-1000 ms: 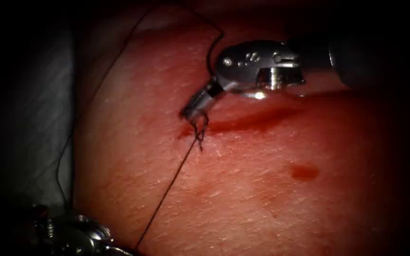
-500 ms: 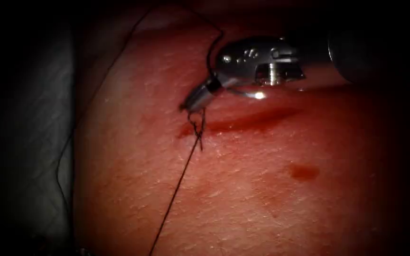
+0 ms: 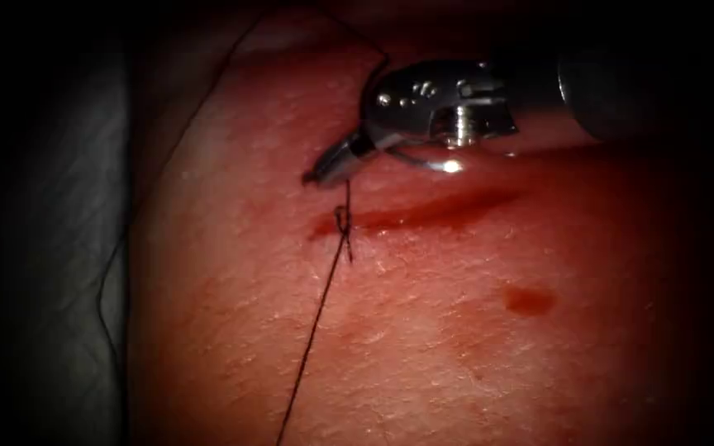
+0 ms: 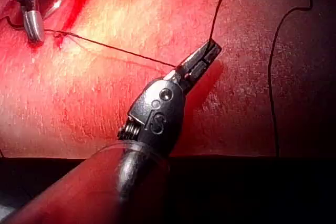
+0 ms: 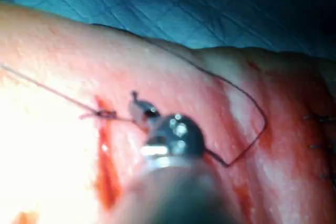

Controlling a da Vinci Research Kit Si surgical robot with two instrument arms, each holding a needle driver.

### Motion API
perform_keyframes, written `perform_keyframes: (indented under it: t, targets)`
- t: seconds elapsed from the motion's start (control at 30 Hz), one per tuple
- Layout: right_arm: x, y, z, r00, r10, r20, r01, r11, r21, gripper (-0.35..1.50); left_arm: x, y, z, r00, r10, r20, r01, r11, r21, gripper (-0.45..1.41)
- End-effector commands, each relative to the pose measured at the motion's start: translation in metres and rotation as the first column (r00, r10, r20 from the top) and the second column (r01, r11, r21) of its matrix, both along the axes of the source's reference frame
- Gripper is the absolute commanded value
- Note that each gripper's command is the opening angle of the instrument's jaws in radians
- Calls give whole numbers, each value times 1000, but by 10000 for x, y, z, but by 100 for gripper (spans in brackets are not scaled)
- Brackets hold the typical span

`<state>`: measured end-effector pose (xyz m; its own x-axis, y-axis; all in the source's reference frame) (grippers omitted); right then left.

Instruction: Wound Closure

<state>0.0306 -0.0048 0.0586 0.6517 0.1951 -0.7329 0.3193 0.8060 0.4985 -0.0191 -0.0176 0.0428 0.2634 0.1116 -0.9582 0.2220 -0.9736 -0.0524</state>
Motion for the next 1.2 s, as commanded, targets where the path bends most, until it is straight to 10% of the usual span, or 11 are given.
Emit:
perform_keyframes:
  t: [0.03,1.2]
  targets:
    - [8,-5,5,1000,6,3,-6,1000,2,-35,-8,-7,7,1000,16,4,-16,1000,0,-45]
    - [12,9,16,998,55,37,-53,997,-62,-35,-48,-68,17,966,248,78,-250,968,9,-45]
